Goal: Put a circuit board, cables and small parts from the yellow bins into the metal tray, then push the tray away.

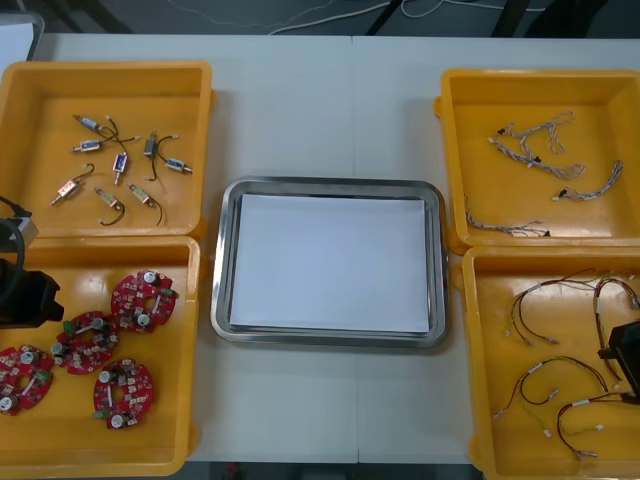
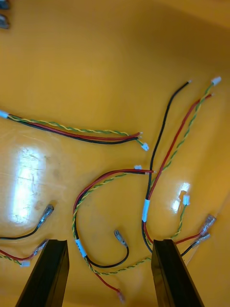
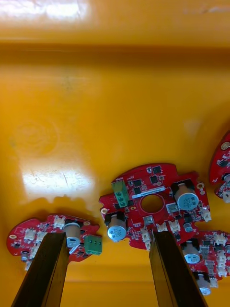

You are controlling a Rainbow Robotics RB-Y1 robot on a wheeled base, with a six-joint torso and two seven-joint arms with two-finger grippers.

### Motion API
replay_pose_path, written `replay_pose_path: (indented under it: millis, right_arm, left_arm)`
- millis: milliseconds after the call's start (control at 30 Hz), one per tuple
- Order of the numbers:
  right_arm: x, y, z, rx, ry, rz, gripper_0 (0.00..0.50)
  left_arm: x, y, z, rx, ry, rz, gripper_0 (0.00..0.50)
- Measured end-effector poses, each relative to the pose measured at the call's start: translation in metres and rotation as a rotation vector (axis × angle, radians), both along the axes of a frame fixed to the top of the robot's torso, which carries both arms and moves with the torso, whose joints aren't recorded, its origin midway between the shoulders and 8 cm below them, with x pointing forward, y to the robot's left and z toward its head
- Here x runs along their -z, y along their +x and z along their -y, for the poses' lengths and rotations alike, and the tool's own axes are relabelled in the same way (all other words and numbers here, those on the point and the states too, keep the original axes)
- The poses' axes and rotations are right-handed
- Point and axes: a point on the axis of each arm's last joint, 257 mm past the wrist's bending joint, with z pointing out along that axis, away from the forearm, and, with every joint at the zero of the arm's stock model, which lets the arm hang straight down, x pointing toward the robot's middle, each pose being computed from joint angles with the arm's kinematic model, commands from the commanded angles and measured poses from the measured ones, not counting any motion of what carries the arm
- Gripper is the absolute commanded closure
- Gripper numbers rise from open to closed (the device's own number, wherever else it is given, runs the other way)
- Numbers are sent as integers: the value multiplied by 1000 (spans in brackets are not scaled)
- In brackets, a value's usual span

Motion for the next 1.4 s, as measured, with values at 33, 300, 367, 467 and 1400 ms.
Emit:
replay_pose_path:
  millis: [33,300,367,467,1400]
  right_arm:
    - [2,-1,-1,9,8,0,0]
    - [12,-6,-7,43,39,6,0]
    - [13,-6,-8,49,44,12,0]
    - [15,-2,-7,59,49,27,0]
    - [55,5,-3,91,33,21,0]
  left_arm:
    - [1,0,1,-1,-3,-1,3]
    - [12,-3,5,-22,-24,-21,5]
    - [14,-3,5,-27,-23,-24,5]
    - [15,-3,5,-32,-21,-24,12]
    - [20,13,6,-45,-4,34,18]
